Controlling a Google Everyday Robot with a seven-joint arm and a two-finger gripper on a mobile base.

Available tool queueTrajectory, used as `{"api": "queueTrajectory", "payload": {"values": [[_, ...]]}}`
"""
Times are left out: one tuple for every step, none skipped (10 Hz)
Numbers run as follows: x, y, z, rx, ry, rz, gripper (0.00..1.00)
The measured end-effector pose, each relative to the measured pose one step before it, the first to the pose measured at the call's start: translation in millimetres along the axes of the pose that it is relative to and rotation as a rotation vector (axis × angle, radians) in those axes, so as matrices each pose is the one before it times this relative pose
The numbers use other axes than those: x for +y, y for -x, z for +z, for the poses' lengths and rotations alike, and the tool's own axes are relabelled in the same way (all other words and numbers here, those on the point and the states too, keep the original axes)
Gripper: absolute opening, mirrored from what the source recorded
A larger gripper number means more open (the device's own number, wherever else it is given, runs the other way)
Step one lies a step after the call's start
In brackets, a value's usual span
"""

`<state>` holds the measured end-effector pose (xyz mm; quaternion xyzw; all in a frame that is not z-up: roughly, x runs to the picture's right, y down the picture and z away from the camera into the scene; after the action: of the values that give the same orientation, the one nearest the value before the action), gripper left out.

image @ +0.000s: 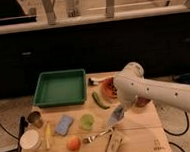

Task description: Place towel in tray

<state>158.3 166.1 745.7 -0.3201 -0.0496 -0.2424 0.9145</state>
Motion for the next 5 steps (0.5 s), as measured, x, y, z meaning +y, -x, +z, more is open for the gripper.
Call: {"api": "queueTrajectory", "payload": {"values": [[-3.65, 1.43, -0.22, 0.00193, -0.00186, -0.0036, 0.16], [-4.4, 2.61, -0.68, -0.00018, 0.00073, -0.00209, 0.16], [-2.12, 1.08, 0.03, 0.00096, -0.00002, -0.0001, 0.17], [-2.35, 2.56, 0.77, -0.00003, 0.00026, -0.00389, 0.22], [-1.91, 1.75, 0.41, 0.00089, -0.00034, -0.00233, 0.24]]}}
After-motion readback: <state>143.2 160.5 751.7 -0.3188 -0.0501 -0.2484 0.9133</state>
